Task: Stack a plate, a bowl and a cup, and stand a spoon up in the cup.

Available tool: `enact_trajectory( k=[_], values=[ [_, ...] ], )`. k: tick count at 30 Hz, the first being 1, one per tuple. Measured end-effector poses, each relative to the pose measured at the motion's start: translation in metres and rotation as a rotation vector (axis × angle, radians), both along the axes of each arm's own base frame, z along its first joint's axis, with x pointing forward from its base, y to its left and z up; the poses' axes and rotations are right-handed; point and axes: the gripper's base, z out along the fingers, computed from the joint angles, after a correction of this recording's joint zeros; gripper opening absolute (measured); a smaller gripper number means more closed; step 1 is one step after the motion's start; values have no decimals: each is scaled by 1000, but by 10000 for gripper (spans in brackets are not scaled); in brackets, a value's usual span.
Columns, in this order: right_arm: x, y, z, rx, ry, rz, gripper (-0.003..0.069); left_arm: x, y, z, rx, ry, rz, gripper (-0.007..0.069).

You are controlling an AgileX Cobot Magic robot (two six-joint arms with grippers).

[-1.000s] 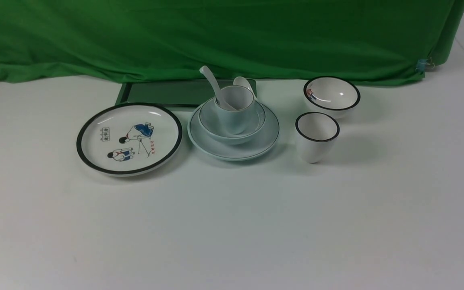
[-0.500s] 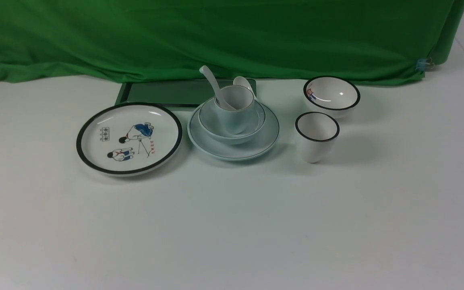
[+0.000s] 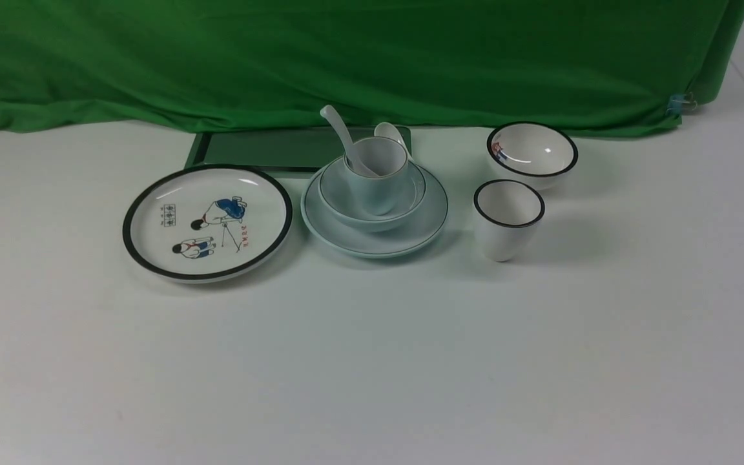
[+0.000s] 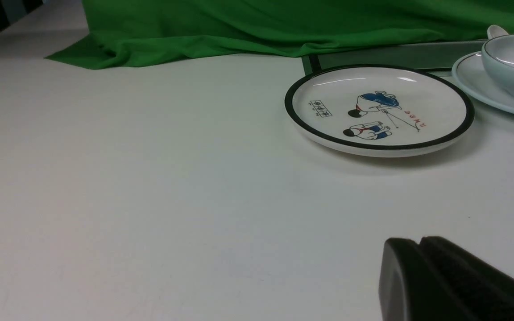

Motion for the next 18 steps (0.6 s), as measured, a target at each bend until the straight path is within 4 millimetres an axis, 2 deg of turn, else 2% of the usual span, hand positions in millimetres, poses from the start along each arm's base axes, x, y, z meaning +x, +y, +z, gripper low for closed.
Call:
enact_trajectory(
  k=[18],
  values=[
    [0,0,0,0,0,0,184,0,0,0,-3,0,1,-29]
  ],
)
